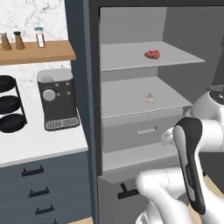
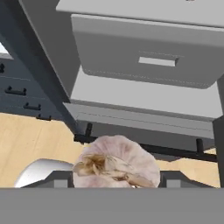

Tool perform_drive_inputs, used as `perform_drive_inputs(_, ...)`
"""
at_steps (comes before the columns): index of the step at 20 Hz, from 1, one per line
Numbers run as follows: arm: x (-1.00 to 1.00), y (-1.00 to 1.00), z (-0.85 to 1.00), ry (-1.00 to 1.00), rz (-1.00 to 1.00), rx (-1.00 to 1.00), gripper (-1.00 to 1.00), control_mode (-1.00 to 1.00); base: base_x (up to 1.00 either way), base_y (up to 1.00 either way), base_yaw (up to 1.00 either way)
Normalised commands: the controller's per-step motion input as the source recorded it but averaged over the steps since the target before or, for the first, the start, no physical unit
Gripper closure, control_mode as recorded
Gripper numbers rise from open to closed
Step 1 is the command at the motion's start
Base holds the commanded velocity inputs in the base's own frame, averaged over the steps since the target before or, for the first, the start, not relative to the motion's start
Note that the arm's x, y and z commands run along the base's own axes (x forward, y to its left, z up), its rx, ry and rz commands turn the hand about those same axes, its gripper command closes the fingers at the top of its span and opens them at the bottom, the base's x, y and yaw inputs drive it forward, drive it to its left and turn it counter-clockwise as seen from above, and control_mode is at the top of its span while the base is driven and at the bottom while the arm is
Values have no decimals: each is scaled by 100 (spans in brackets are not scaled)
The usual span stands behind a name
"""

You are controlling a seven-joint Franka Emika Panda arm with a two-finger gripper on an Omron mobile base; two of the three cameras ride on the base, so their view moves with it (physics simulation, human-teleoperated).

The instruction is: Place one garlic and one steak in each tupperware on the nearby counter, to pack two identical lunches.

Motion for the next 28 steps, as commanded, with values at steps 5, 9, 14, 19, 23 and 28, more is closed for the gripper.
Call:
perform_drive_inputs(5, 0, 0, 0, 0, 0, 0, 100, 100, -69, 87, 2)
perform_drive_inputs(9, 0, 0, 0, 0, 0, 0, 100, 100, -43, 100, 1)
perform_drive_inputs(14, 0, 0, 0, 0, 0, 0, 100, 100, -23, 100, 2)
perform_drive_inputs(19, 0, 0, 0, 0, 0, 0, 100, 100, 18, 100, 0)
perform_drive_inputs(23, 0, 0, 0, 0, 0, 0, 100, 100, 93, 100, 0)
perform_drive_inputs(28, 0, 0, 0, 0, 0, 0, 100, 100, 90, 79, 0)
